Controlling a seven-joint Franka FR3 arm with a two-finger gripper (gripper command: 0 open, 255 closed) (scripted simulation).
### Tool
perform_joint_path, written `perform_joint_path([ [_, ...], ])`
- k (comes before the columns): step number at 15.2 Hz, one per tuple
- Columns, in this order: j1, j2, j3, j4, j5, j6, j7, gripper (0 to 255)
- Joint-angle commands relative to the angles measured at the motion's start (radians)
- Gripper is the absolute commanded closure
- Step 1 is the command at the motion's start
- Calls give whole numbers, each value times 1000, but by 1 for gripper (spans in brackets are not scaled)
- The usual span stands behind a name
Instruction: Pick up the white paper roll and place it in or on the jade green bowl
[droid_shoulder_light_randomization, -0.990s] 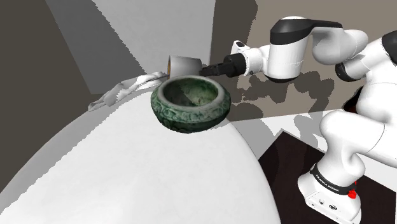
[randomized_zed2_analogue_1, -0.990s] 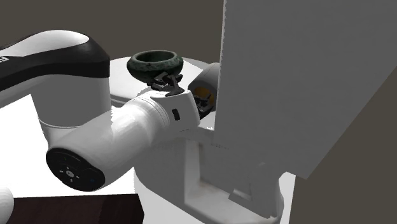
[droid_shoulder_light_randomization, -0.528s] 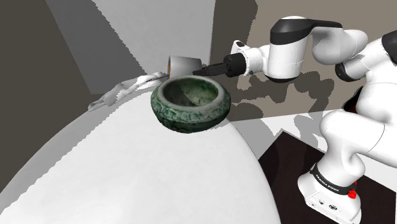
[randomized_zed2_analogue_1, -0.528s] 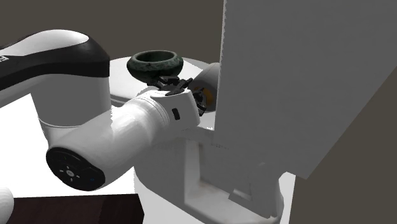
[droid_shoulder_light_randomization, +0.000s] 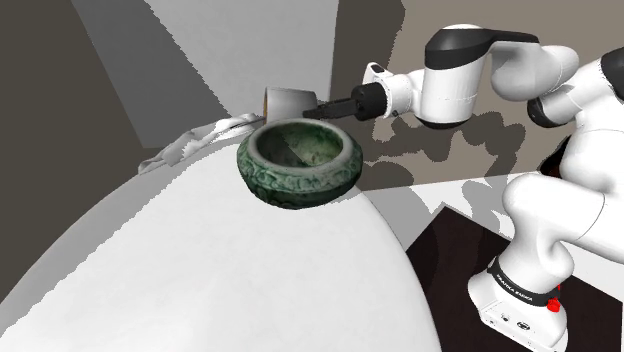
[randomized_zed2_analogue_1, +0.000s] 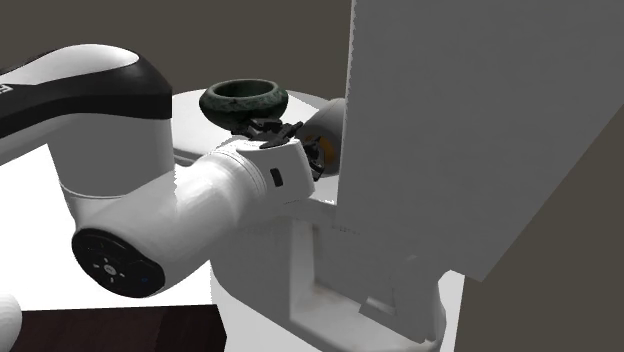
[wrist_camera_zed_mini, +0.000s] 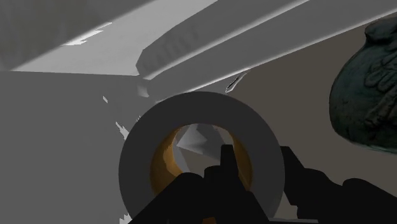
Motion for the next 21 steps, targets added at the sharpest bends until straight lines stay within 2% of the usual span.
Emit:
perform_joint_path([
  [1,-15,20,19,9,8,-17,17,255],
  [11,-101,140,136,81,41,-124,127,255],
  [21,-197,244,240,167,42,-234,247,255],
])
